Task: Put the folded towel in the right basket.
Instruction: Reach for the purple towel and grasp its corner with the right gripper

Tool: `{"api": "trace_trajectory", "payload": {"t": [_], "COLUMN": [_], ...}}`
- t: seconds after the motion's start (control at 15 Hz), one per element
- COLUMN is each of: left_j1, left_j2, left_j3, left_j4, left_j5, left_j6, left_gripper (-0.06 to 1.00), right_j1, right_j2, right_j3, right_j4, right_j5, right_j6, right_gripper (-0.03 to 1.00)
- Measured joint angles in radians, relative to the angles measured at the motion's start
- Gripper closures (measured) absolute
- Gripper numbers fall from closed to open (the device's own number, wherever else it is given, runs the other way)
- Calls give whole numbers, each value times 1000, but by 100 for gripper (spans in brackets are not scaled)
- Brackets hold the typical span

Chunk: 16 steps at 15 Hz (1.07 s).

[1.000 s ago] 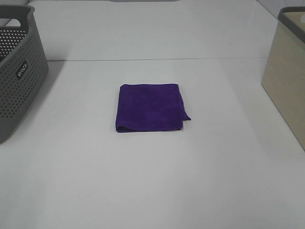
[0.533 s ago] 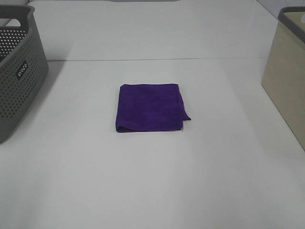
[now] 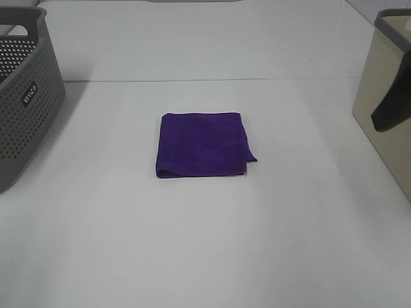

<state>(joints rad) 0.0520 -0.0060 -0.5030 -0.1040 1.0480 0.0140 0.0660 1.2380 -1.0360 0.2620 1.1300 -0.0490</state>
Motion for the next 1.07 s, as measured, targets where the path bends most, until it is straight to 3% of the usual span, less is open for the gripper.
{"api": "trace_trajectory", "payload": {"t": [0.13, 0.33, 0.47, 0.8, 1.07], "left_j1": [0, 0, 0, 0, 0], "left_j2": [0, 0, 0, 0, 0], "left_j3": [0, 0, 0, 0, 0], "left_j4": [0, 0, 0, 0, 0], "left_j5": [0, 0, 0, 0, 0], "left_j6": [0, 0, 0, 0, 0], "left_gripper": [-5, -5, -5, -5, -5], "right_j1": [0, 0, 14, 79, 79], "right_j2": [134, 386, 548, 889, 1031], "right_j3": [-113, -277, -355, -579, -643], "right_j4": [28, 219, 294, 303, 312], "right_j5": [-42, -91, -105, -153, -178], "right_j6": [-16, -98, -145, -147, -144], "right_gripper": [3, 3, 3, 3, 3]}}
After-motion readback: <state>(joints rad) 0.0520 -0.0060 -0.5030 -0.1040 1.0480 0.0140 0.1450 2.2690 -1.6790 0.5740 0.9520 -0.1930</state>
